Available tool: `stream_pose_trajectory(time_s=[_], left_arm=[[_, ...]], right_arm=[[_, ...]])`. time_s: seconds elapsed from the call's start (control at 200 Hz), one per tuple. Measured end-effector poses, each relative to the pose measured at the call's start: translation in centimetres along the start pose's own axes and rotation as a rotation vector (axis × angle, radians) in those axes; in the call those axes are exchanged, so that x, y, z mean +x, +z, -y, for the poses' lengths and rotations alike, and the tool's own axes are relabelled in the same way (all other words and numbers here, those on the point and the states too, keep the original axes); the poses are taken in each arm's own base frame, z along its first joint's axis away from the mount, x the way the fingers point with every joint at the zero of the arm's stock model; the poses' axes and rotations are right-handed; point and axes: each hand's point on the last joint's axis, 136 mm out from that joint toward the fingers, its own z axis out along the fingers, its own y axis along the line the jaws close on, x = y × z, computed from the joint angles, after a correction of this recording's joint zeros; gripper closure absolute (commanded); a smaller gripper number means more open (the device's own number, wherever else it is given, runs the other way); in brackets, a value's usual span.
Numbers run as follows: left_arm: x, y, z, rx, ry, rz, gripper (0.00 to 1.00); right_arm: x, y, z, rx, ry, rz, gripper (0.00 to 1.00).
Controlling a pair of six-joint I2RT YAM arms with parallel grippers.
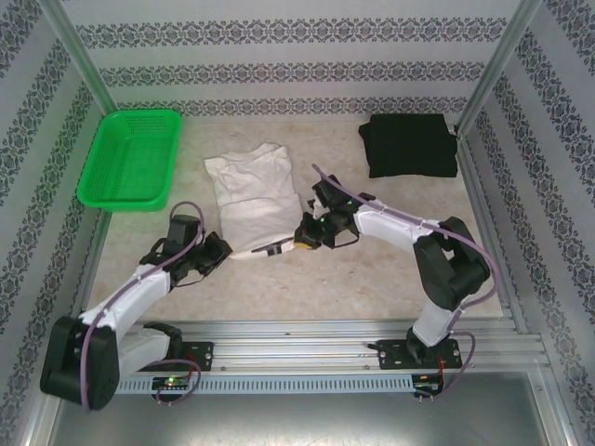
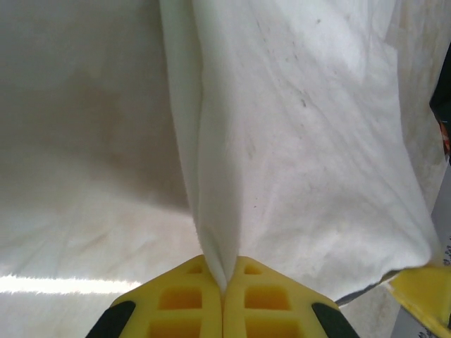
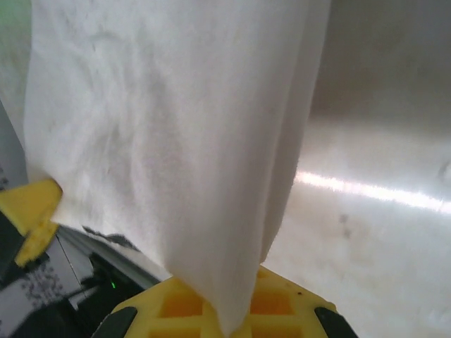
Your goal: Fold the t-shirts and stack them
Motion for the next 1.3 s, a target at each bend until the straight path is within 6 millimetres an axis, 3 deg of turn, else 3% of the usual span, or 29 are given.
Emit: stream_pose_trajectory(time_s=[0.205, 0.315, 0.4, 0.495, 0.609, 0.774, 1.299], left_arm=[[2.9, -4.3, 0.1, 0.051, -0.003, 0.006, 1.0], [3.9, -6.2, -0.3, 0.065, -0.034, 0.013, 1.0], [4.4, -6.9, -0.7, 0.041, -0.058, -0.001, 1.0], [4.2, -7.6, -0.2, 0.007, -0.072, -0.008, 1.0], [3.0, -8.3, 1.9, 0.011, -0.069, 0.006, 1.0], [0.6, -8.2, 4.0, 0.016, -0.088, 0.028, 1.0], [-7.2, -4.2, 5.8, 0.042, -0.164, 0.038, 1.0]], right_arm=[[6.7, -0.7, -1.0, 0.013, -0.021, -0.069, 1.0], [7.9, -2.0, -2.4, -0.002, -0.039, -0.065, 1.0], [7.7, -2.9, -3.4, -0.002, -0.043, -0.052, 1.0], [6.5, -4.5, -5.4, -0.012, -0.063, -0.02, 1.0], [4.4, -6.8, -7.8, -0.049, -0.089, 0.035, 1.0], [1.2, -8.7, -8.8, -0.063, -0.094, 0.088, 1.0], [-8.2, -6.1, -7.7, -0.034, -0.07, 0.081, 1.0]])
